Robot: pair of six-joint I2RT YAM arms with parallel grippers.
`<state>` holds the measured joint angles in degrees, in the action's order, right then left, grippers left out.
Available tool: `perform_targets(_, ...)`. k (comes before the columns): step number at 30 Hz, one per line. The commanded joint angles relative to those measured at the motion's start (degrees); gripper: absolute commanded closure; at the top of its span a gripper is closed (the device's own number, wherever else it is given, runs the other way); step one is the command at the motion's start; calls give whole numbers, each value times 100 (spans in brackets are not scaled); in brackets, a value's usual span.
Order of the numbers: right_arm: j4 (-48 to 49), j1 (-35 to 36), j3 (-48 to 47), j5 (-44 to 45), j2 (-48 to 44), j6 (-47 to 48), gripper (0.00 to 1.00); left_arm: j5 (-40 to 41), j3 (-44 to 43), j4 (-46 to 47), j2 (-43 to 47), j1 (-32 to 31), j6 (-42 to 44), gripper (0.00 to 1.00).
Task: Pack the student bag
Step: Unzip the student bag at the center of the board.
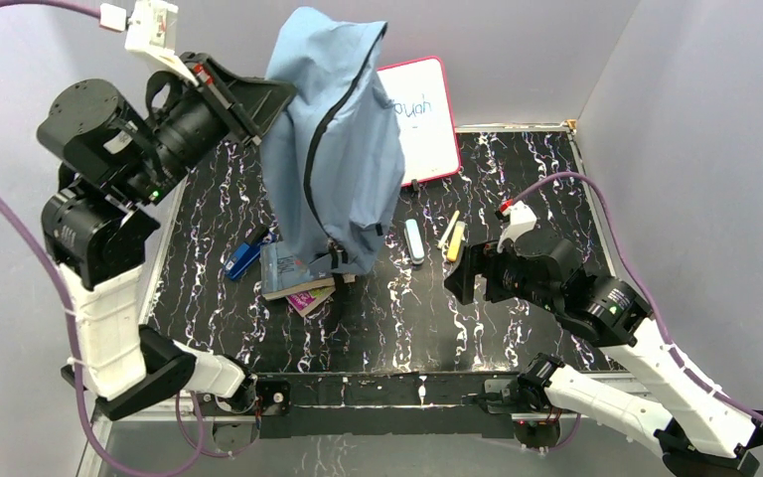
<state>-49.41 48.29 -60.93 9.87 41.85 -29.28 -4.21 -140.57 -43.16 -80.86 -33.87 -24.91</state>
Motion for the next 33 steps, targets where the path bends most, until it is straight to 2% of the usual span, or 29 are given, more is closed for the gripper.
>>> perform_targets(1, 367, 8, 92, -117, -9, -34, 2, 793, 58, -73, 314, 7, 600, 100)
perform_targets(6, 593, 9, 231, -377, -1, -38, 2, 630, 1013, -412, 514, 6, 1103, 100)
perform_targets(10, 1019, 14, 406, -922, -9, 19, 2, -7, 2134, -133, 732, 10, 1176, 100)
perform_targets(13, 1516, 13, 577, -1332, -26, -73, 2, -24, 2550, 86, 823, 12, 1101, 100)
perform_targets(19, 2875, 14, 1061, -2028, -123, -426, 9, 339, 2853, 482, 959, 10, 926, 100)
perform_targets(24, 3846, 14, 1253, -2329, -68, -738, 11, 943, 3093, 848, 1085, 12, 579, 100)
perform_targets(28, 4532, 18, 1239, -2477, 120, -912, 12, 967, 3426, 1266, 1234, 12, 322, 100)
perform_targets(33, 5249, 61, 1115, -2970, 556, -1014, 13, 795, 3614, 1273, 1214, 12, 286, 100)
